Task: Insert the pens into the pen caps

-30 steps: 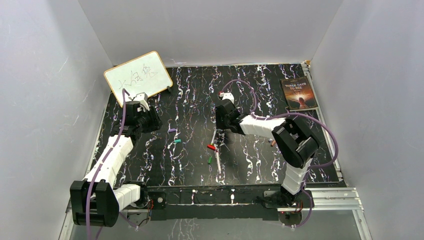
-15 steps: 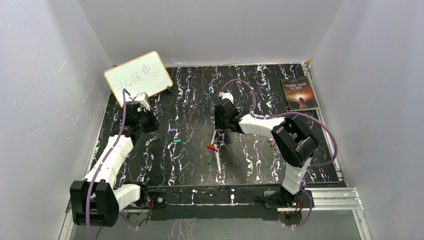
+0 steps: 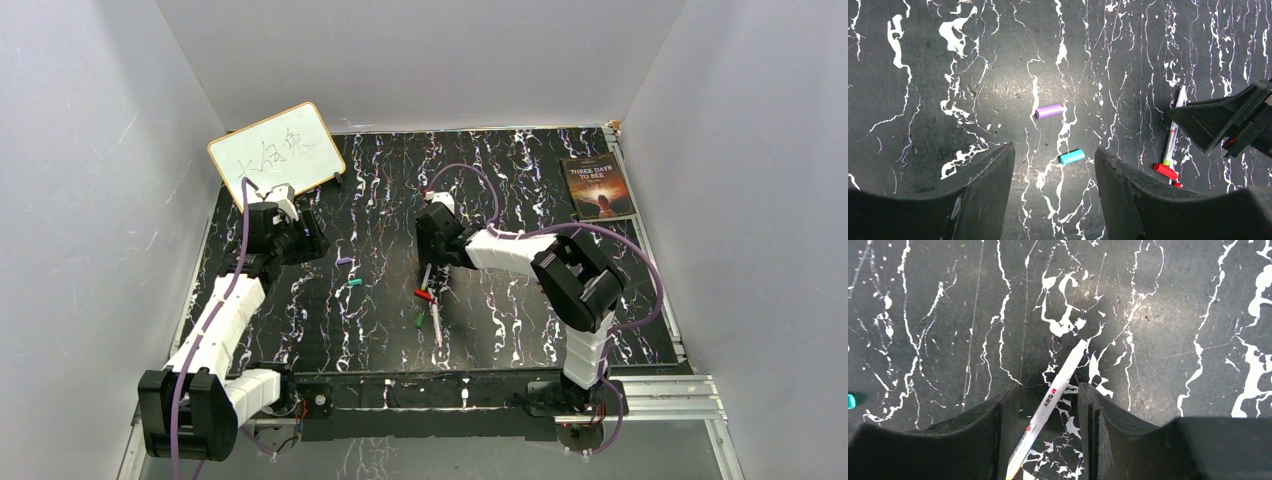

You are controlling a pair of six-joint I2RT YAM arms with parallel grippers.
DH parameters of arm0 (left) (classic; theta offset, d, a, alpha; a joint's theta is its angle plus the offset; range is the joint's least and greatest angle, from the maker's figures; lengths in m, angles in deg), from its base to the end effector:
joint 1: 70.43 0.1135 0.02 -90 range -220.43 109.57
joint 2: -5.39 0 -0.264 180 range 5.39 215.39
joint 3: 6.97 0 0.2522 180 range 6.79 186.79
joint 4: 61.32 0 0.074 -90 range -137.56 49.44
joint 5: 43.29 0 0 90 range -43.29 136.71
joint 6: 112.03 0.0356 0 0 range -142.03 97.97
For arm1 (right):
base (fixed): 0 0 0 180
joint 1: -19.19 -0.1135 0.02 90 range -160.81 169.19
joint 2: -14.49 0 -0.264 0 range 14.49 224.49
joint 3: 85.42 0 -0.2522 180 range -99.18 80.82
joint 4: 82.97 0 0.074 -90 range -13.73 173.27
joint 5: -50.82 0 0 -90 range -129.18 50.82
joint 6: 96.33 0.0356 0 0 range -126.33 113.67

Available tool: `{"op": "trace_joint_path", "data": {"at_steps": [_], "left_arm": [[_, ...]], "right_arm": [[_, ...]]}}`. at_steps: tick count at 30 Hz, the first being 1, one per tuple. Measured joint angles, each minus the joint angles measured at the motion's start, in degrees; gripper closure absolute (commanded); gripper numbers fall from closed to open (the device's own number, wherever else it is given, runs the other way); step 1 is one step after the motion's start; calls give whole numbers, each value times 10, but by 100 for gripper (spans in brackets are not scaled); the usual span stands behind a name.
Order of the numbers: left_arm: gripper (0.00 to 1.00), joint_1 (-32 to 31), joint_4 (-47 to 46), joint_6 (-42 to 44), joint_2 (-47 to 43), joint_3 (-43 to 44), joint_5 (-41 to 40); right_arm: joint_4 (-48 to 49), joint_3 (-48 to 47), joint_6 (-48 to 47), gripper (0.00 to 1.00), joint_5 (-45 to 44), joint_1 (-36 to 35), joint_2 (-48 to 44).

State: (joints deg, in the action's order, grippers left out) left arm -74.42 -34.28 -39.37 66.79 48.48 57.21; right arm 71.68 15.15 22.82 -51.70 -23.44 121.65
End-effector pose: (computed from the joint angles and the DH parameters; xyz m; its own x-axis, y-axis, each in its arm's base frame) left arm 0.2349 -0.0229 0.2598 -0.5843 -0.2530 -0.7711 0.0490 0.9374 -0.3447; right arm 0.2896 0.2561 0.1615 -0.7891 -0.0801 -0.6090 -0.2072 0.9680 0.1412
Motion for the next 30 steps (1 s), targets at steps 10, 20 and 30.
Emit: {"op": "trace_joint_path", "data": {"at_steps": [10, 20, 30], "left_arm": [[41, 0, 0, 0, -3, 0, 0], [41, 0, 0, 0, -3, 0, 0], [7, 0, -1, -2, -3, 0, 10]], "right_arm": [[-18, -26, 5, 82, -16, -5, 23], [-21, -31, 21, 100, -12, -5, 28], [-18, -30, 32, 100, -10, -5, 18]]}}
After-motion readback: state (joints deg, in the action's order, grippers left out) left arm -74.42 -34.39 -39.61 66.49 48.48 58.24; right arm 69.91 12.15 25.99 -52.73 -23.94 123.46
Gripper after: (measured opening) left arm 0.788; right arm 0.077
